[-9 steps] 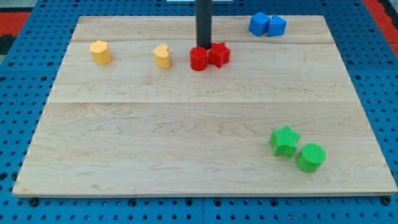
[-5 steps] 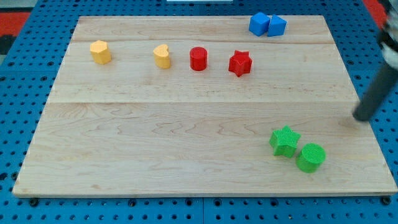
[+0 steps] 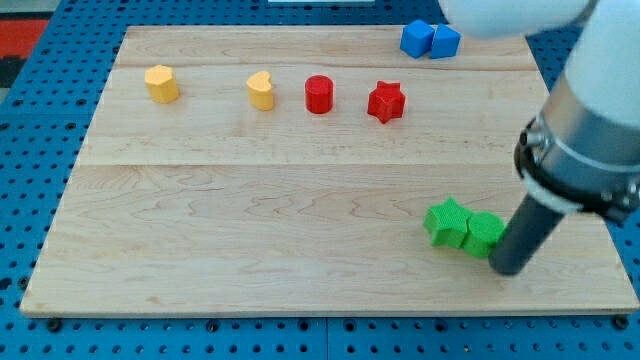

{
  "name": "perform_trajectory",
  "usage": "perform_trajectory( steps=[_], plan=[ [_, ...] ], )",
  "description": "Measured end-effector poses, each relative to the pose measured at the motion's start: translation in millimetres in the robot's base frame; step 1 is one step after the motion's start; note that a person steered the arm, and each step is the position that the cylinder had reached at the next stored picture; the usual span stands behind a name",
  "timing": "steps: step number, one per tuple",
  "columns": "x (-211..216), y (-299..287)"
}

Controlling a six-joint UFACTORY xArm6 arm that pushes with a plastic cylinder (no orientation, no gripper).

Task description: Place the green blocks parallel to each other

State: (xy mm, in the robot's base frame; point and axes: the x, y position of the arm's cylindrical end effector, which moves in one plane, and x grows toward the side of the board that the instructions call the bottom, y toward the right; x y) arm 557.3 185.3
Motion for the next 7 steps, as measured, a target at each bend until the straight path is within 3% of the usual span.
perform_trajectory(
  steps=[1, 2, 4, 6, 7],
  plan=[
    [-48, 10],
    [16, 15],
    [-60, -84],
    [-2, -94],
    [-47, -117]
  ],
)
